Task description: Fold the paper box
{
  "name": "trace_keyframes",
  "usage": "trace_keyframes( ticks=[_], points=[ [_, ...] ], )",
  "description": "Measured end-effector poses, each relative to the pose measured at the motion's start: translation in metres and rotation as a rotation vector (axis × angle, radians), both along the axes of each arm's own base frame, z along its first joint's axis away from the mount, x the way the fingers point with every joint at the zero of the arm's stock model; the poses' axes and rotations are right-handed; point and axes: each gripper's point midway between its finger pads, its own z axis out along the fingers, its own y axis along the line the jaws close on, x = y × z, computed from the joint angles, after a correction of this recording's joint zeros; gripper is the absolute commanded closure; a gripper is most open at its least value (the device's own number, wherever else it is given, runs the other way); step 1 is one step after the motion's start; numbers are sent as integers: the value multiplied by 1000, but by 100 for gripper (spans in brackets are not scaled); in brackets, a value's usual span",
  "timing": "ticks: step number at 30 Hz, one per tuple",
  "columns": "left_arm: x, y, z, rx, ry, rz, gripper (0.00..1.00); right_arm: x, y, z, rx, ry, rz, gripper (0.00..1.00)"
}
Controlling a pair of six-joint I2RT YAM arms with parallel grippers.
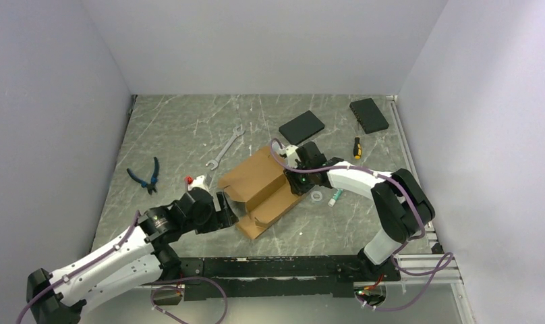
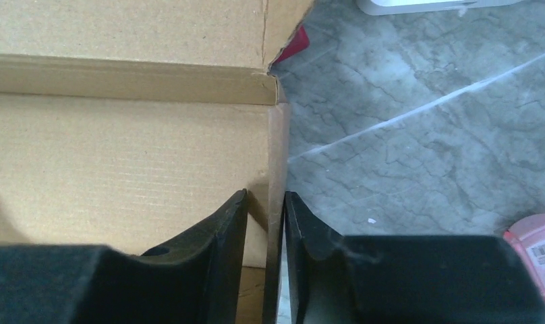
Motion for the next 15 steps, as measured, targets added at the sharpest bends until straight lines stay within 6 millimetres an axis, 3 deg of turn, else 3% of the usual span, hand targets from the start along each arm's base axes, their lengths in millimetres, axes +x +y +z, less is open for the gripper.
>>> trace_keyframes(
  ticks=[9, 13, 15],
  points=[
    [-4, -13, 7, -114, -29, -36, 30, -3, 7, 15, 47, -17, 36, 63],
    [-5, -12, 0, -104, -18, -36, 34, -2, 9, 27, 71, -44, 44, 70],
    [-6, -12, -2, -99, -10, -37, 34, -2, 10, 29, 75, -46, 45, 79]
  ],
)
